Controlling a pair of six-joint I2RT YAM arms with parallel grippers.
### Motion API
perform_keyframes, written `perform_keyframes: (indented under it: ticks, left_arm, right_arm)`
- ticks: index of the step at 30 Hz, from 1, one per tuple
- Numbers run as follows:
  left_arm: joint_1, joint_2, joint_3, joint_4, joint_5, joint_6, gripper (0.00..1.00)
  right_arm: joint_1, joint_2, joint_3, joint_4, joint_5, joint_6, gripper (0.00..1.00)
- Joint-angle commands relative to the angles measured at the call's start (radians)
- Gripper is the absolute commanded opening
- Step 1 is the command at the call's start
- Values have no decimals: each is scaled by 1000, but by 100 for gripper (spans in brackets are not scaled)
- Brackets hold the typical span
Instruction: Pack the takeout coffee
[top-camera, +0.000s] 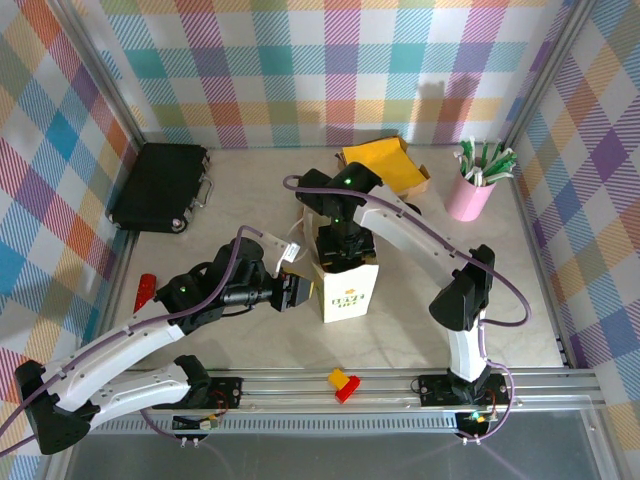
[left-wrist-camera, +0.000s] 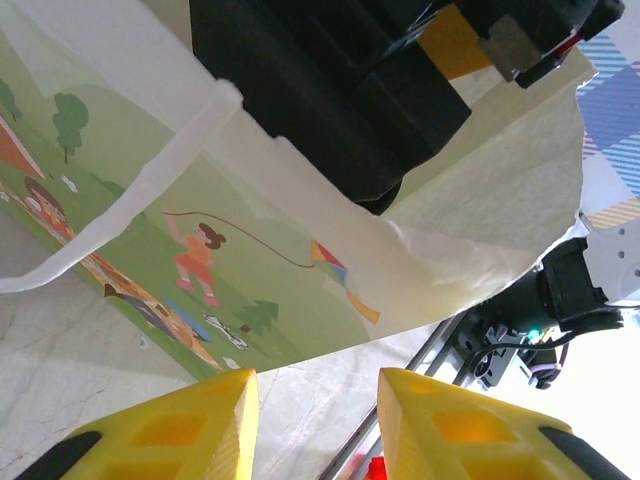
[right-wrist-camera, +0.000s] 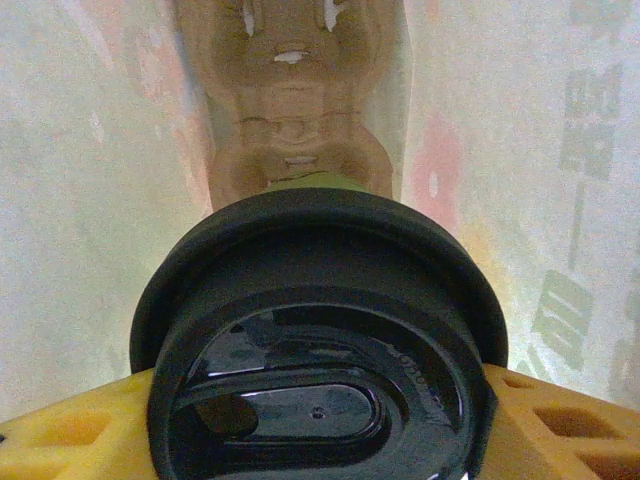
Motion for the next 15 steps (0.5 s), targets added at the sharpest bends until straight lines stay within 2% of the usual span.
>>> perform_keyframes:
  ticks: [1,15]
  left_arm:
    - [-9,-4,-7,32,13,2,36]
    - [-9,10,-24,63,28,-16,33]
  right_arm:
    - [-6,-12,-8,-71,-23,20,54]
    - [-7,1,29,-34,-25,-28,53]
